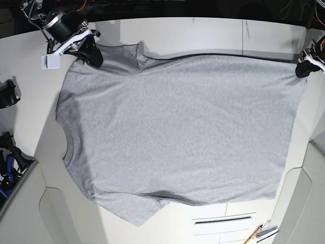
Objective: Fold the T-shirt properly
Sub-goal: 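Lift the hem with both grippers and pull it toward the collar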
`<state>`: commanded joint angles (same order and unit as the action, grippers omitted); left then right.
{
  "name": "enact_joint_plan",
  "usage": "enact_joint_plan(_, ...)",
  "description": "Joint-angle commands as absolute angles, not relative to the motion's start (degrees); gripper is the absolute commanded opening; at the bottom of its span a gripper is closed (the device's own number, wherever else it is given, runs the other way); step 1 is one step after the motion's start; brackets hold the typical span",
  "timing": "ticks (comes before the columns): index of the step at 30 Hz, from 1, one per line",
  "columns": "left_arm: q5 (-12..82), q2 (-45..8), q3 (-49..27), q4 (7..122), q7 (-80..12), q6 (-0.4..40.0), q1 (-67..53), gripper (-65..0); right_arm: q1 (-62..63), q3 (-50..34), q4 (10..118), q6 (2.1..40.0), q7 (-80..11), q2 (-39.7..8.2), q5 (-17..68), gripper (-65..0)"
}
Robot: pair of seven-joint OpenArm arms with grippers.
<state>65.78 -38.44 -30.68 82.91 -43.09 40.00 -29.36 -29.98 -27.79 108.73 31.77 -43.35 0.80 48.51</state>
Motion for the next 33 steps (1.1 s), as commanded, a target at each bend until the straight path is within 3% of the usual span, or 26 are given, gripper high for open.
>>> enact_joint_plan(6, 68.23, -38.44, -30.68, 82.91, -43.11, 40.0, -25.65, -65.0, -25.23, -28.16, 108.79, 31.99, -43.57, 0.3, 49.25, -65.0)
enact_joint_plan(13, 60.99, -38.24, -30.2, 82.72, -39.68, 40.0, -18.7, -65.0, -15.57, -25.32, 106.06, 31.9, -43.31, -0.32, 41.93, -65.0)
enact_joint_plan(25, 42.52, -38.24, -16.82, 73.89, -28.25, 40.0, -3.25, -65.0, 7.86, -20.53, 82.26, 31.75, -45.04, -2.09, 35.64, -65.0)
enact_joint_plan(33, 41.25, -37.8, -15.33, 65.23, -28.25, 40.0, 4.14, -65.0, 16.99, -20.53, 72.18, 31.75, -44.75, -2.37, 32.08, -65.0)
